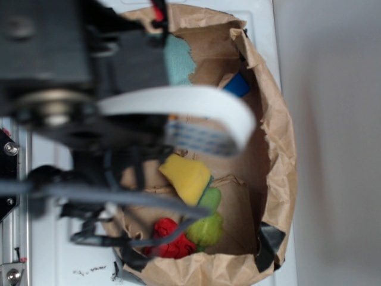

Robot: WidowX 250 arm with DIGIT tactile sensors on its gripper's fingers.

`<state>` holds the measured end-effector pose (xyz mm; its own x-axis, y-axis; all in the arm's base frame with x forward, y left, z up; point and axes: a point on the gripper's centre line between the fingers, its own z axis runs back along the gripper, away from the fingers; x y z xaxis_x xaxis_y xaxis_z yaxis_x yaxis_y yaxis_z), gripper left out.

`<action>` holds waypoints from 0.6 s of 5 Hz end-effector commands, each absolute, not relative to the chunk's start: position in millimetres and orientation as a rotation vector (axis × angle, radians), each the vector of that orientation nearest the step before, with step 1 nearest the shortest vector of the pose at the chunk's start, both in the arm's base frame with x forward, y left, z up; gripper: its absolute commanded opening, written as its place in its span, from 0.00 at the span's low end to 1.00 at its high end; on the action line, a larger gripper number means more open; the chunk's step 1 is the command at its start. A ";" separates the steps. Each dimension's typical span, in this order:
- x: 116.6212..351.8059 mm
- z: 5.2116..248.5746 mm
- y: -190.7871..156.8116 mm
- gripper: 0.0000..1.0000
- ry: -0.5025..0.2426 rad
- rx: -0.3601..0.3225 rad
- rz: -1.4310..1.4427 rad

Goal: Grab the blue cloth.

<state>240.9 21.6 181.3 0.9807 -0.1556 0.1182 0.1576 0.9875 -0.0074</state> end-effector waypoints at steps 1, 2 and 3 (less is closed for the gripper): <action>269.0 175.7 32.3 1.00 -0.160 0.035 -0.177; 282.4 163.7 45.2 1.00 -0.146 0.069 -0.110; 282.3 153.8 55.6 1.00 -0.121 0.105 -0.060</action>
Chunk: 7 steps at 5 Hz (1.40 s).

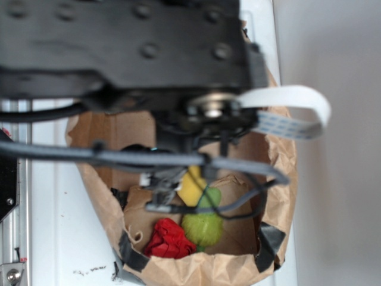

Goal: Grab the blue cloth.

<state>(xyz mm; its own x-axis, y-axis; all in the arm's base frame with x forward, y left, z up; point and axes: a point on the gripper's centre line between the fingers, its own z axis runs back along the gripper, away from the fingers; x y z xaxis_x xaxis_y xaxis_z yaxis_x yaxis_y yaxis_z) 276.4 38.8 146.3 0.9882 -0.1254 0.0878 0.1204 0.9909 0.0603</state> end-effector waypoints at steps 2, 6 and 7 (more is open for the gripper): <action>228.6 137.1 67.5 1.00 -0.101 0.135 0.040; 228.6 137.1 67.5 1.00 -0.101 0.135 0.040; 263.2 114.4 72.6 1.00 -0.037 0.245 0.101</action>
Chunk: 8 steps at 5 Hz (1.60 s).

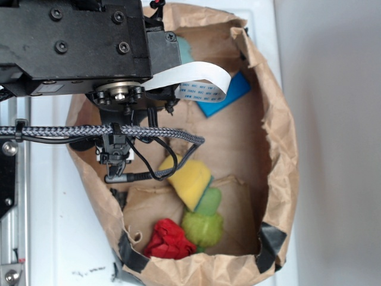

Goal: Grab the blue cloth.

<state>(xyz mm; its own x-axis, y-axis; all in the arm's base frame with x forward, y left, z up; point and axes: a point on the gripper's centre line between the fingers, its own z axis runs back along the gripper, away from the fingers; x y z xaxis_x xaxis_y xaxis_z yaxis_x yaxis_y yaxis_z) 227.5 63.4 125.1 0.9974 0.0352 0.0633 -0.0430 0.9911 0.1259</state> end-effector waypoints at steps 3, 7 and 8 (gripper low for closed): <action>300.5 79.8 73.3 1.00 -0.045 0.316 0.116; 265.5 83.5 56.0 1.00 -0.080 0.327 -0.006; 254.0 91.0 55.7 1.00 -0.062 0.307 -0.023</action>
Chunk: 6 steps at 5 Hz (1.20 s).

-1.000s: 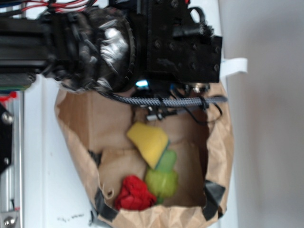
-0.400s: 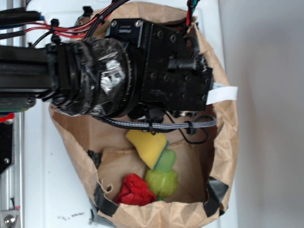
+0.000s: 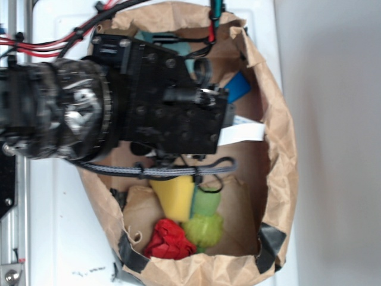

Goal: Grab the blue cloth.

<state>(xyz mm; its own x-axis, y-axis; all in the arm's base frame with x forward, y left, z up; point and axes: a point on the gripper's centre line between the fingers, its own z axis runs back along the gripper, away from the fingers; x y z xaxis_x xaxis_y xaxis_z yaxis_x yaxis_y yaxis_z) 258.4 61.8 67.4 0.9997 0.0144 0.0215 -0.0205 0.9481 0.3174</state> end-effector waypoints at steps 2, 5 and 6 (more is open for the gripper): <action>251.6 74.6 63.4 1.00 -0.021 0.309 -0.001; 246.4 55.7 70.8 1.00 -0.044 0.281 -0.034; 252.9 54.7 73.3 1.00 -0.041 0.304 -0.015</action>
